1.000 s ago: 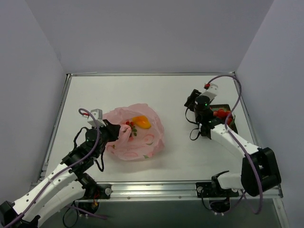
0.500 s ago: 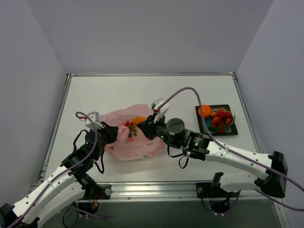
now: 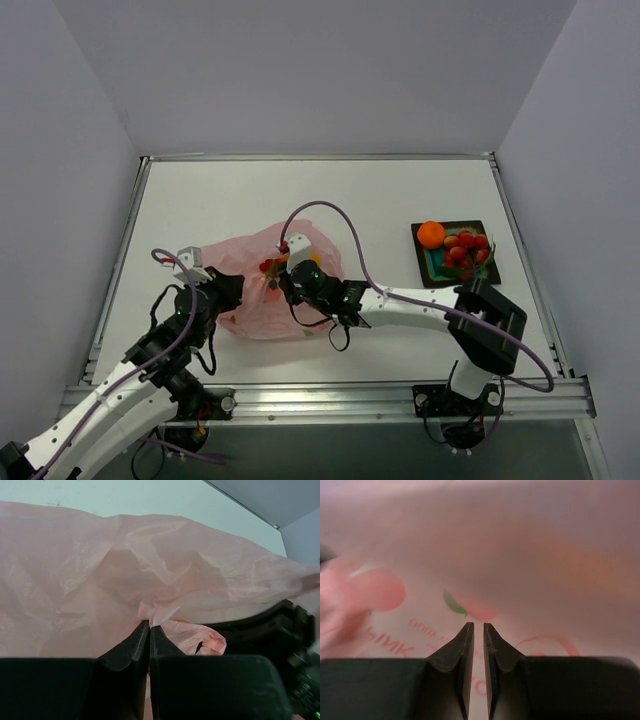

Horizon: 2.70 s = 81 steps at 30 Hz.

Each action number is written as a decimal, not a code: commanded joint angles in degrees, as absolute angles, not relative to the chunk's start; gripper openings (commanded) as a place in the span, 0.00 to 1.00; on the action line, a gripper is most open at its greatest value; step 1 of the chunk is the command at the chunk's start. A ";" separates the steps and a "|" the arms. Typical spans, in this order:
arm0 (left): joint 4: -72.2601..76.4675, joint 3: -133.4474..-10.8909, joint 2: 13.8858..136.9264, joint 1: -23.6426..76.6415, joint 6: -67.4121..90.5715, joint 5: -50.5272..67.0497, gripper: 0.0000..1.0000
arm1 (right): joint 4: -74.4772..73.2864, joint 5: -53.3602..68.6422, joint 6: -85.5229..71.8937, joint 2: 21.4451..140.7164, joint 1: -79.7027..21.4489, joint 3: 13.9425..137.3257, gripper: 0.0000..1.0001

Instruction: Take the fake fruits out of the plastic bag

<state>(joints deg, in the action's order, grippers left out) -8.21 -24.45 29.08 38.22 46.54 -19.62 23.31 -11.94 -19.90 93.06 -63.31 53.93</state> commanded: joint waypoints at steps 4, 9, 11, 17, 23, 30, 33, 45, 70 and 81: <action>-11.42 -24.35 25.93 37.88 47.64 -21.36 0.02 | 35.33 -18.71 -26.18 101.76 -59.59 58.35 0.27; -12.48 -22.59 24.79 37.88 49.04 -21.10 0.02 | 41.28 -23.19 -30.49 106.08 -59.59 59.33 0.54; -12.48 -21.71 24.52 37.88 49.92 -20.66 0.02 | 42.71 -23.47 -31.64 108.27 -59.59 59.94 0.61; -13.18 -21.18 24.17 37.88 49.92 -20.92 0.02 | 43.15 -23.91 -31.46 114.60 -59.85 63.81 0.65; -12.83 -21.18 24.78 37.88 49.66 -21.18 0.02 | 41.66 -23.11 -29.53 119.53 -59.50 66.80 0.51; -11.69 -21.00 25.57 37.88 49.48 -21.71 0.03 | 43.05 -22.15 -27.16 114.98 -59.85 64.26 0.03; -10.37 -21.44 27.24 37.88 49.22 -21.62 0.02 | 44.38 -20.40 -24.62 111.29 -60.47 62.06 0.00; -3.78 -24.34 31.37 37.79 47.99 -23.38 0.02 | 36.58 -15.99 -23.28 94.15 -63.19 52.13 0.00; -3.25 -26.81 32.43 37.62 45.09 -25.05 0.02 | 19.10 -31.80 -22.14 44.73 -48.45 34.02 0.00; -0.97 -24.44 32.34 37.62 46.76 -19.78 0.02 | 14.68 -31.03 -32.52 58.00 -24.01 30.32 0.00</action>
<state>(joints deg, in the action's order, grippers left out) -3.55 -24.01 32.10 38.06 46.30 -22.09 13.30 -30.22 -30.04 56.82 -26.33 29.87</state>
